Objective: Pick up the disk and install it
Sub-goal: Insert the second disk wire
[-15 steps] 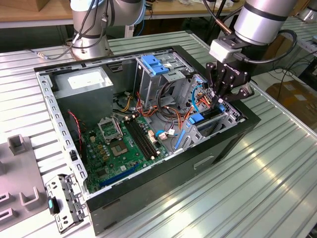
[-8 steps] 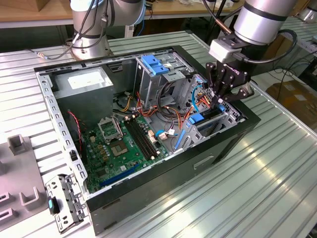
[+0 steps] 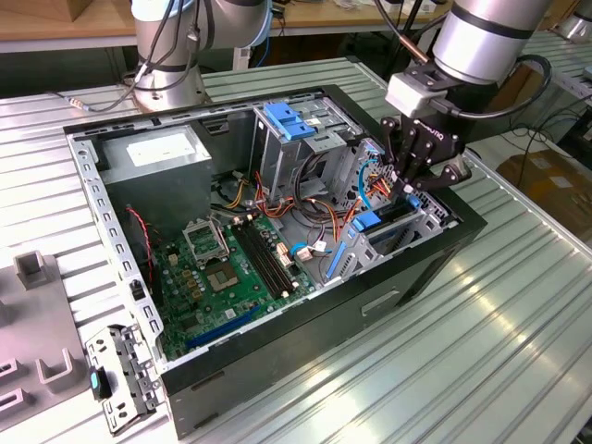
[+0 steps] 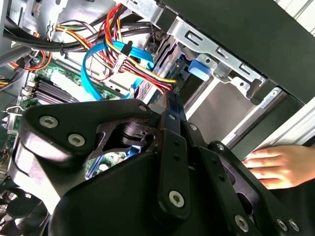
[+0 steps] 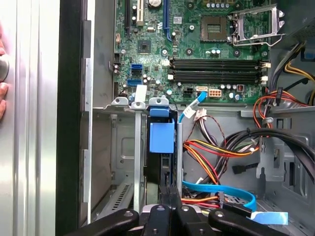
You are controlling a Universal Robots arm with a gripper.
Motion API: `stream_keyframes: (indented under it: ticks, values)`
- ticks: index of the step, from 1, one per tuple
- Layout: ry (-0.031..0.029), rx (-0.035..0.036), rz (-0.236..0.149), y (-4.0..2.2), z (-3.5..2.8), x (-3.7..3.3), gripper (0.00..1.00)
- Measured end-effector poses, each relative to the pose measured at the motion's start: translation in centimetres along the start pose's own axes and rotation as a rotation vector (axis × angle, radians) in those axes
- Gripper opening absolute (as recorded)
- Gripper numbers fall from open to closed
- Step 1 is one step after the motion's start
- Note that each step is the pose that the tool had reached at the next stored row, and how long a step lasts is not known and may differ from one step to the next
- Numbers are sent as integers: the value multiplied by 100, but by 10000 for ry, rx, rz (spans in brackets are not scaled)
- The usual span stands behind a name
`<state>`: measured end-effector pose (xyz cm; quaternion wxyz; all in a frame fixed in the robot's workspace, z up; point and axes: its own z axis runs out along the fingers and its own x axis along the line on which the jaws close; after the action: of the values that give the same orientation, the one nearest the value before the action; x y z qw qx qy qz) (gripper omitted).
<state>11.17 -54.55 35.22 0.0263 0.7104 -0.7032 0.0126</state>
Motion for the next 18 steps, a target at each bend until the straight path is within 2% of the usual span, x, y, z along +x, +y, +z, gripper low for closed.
stream_keyframes:
  ticks: [6, 10, 13, 14, 15, 18]
  values:
    - [-31, 0, -1, 3, -162, 10, 11]
    - [-50, -1, -3, 46, -173, 9, 11]
    - [-52, 0, -4, 47, -253, 5, 11]
    - [-52, 0, -3, 49, -302, -1, 11]
    - [-51, 0, -4, 49, -333, -9, 11]
    - [-14, -40, -4, 49, -399, -122, 11]
